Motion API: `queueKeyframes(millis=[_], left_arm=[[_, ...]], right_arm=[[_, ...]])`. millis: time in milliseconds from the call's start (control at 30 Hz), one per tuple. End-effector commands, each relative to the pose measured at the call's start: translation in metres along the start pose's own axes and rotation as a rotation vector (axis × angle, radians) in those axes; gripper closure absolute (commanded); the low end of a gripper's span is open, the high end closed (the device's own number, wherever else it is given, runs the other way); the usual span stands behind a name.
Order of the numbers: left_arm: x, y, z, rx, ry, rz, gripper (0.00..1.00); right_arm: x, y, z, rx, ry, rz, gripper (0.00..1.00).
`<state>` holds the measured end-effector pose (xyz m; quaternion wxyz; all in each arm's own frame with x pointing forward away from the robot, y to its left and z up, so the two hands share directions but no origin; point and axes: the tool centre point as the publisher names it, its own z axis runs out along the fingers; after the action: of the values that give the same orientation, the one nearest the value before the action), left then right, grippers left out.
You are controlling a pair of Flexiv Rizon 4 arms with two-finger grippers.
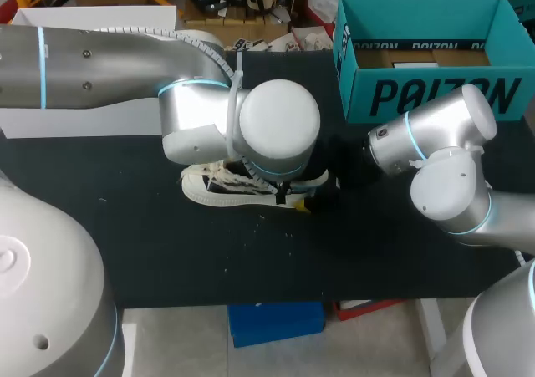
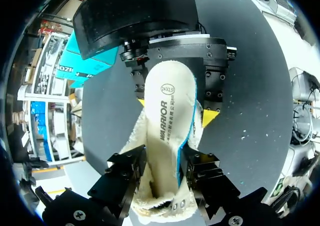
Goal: Take the shoe out of the shoebox, open the shoe tongue, remove and reinsert the insole, then place the shoe into the shoebox
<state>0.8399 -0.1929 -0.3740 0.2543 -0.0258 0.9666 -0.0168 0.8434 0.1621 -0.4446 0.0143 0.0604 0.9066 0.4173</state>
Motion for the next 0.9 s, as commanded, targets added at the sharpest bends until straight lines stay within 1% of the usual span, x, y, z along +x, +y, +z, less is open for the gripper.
queueKeyframes(millis=[33, 233, 500, 633, 900], left_arm=[[0.009, -0.005, 0.001, -0.013, -0.036, 0.003, 0.57], [0.014, -0.005, 0.007, -0.030, -0.086, 0.025, 0.58], [0.016, -0.004, 0.007, -0.031, -0.130, 0.033, 0.57], [0.016, -0.007, 0.012, -0.032, -0.132, 0.037, 0.56], [0.012, -0.018, 0.014, -0.010, -0.141, 0.042, 0.56]], right_arm=[[0.001, 0.001, 0.002, 0.002, -0.001, 0.001, 1.00], [0.001, 0.001, 0.002, 0.002, -0.001, 0.001, 1.00], [0.001, 0.001, 0.002, 0.002, -0.001, 0.001, 1.00], [0.001, 0.001, 0.002, 0.002, -0.001, 0.001, 1.00], [0.001, 0.001, 0.002, 0.002, -0.001, 0.001, 1.00]])
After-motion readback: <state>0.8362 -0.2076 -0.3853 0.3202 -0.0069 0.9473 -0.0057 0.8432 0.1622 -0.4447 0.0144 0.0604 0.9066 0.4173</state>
